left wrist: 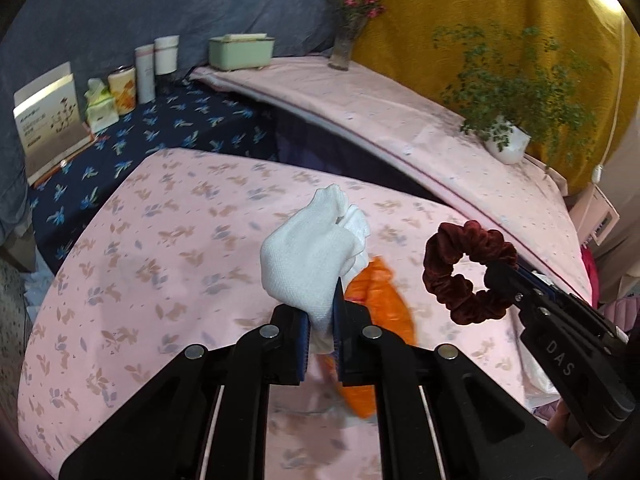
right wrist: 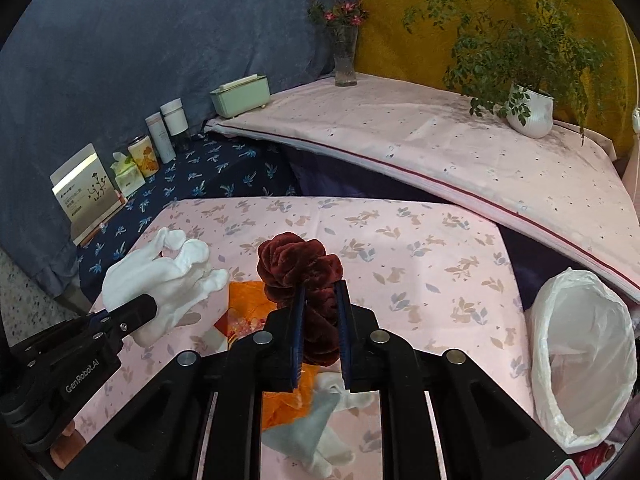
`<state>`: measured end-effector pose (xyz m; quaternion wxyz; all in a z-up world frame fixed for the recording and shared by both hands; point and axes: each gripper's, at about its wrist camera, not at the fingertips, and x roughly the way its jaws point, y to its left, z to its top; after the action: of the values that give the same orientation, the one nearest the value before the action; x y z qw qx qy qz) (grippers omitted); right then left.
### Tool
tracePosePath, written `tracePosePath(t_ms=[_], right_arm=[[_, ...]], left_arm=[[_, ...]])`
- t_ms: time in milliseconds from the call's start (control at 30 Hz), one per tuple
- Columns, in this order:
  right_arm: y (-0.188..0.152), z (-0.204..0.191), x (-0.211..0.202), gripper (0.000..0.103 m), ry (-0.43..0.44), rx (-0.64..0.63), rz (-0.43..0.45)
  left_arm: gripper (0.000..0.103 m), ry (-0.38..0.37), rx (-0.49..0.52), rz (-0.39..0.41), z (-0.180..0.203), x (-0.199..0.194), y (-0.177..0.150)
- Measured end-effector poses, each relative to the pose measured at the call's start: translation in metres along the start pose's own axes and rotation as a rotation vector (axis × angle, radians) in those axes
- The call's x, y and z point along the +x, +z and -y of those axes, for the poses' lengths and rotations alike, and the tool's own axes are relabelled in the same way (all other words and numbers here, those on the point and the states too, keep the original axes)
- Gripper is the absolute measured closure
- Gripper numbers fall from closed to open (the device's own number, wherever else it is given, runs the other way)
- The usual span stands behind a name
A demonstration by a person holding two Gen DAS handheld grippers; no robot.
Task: Collect trash
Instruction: 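Carry the glove and scrunchie into the bin and open both grippers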
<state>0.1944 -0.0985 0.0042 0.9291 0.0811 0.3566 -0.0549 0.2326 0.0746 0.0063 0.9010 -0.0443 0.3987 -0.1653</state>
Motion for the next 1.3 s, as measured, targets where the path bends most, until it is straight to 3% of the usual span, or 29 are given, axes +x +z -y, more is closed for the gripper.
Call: tracePosePath(t_ms=[367,767,1300], right_arm=[[0.004,0.093,-0.050,0.090,-0.082,0.099,0.078],[-0.018,0.197,-0.085,0.090,-0.183,0.212,0.105],[-0.056,0.292,-0.107,0.090,-0.284,0.339,0.094]], left_arm=[[0.094,-0.075,0.153,0.001,0.115,-0.004,-0.005],[0.094,-0.164,0.309,-0.041,0.232,0.011,-0.033],[0.093,-0.276,0.436,-0.129,0.328,0.039,-0.068]])
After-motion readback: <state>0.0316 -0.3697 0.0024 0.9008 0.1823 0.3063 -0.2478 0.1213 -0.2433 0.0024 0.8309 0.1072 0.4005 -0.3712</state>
